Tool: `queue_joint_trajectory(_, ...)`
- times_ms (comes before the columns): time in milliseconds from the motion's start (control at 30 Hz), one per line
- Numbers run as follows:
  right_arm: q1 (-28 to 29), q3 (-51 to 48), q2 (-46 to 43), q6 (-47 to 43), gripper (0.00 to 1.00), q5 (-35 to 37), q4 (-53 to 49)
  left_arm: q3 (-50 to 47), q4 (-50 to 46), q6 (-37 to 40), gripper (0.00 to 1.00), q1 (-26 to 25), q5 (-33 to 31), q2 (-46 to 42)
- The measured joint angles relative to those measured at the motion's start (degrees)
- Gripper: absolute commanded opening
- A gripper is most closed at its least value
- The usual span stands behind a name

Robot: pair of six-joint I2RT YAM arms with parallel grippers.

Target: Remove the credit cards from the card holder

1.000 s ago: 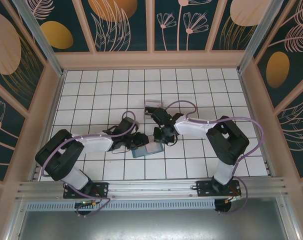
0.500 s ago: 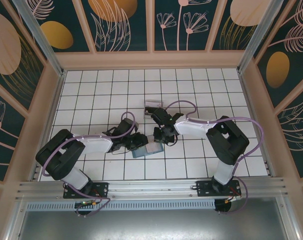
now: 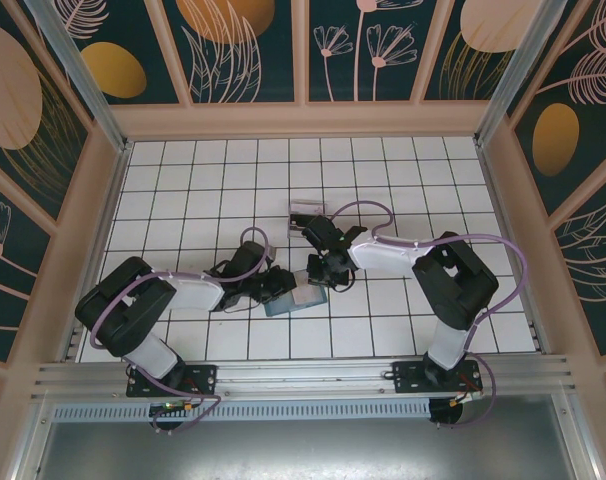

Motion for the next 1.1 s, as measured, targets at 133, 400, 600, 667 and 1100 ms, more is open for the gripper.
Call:
queue_joint_trajectory(133, 0.0, 0.0, 0.0, 0.0, 0.16, 0.0, 0.0, -1.1, 1.7, -0.7, 0.13, 0.1, -0.1, 0.0)
queue_joint_trajectory(400, 0.0, 0.0, 0.0, 0.0, 0.14, 0.0, 0.0, -1.7, 2.5, -0.9, 0.08, 0.4, -0.2, -0.5)
queue_joint_trajectory(600, 0.0, 0.0, 0.0, 0.0, 0.13, 0.0, 0.0, -1.7, 0.3, -0.5, 0.08, 0.4, -0.5, -2.4)
queue_joint_trajectory(667, 0.0, 0.0, 0.0, 0.0, 0.13, 0.0, 0.0, -1.7, -1.0, -0.3, 0.07, 0.4, -0.8, -3.1)
queue_joint_trajectory(1100, 0.0, 0.0, 0.0, 0.0, 0.13, 0.0, -0.1, 1.3, -15.3, 5.2, 0.06, 0.6, -3.7, -9.3)
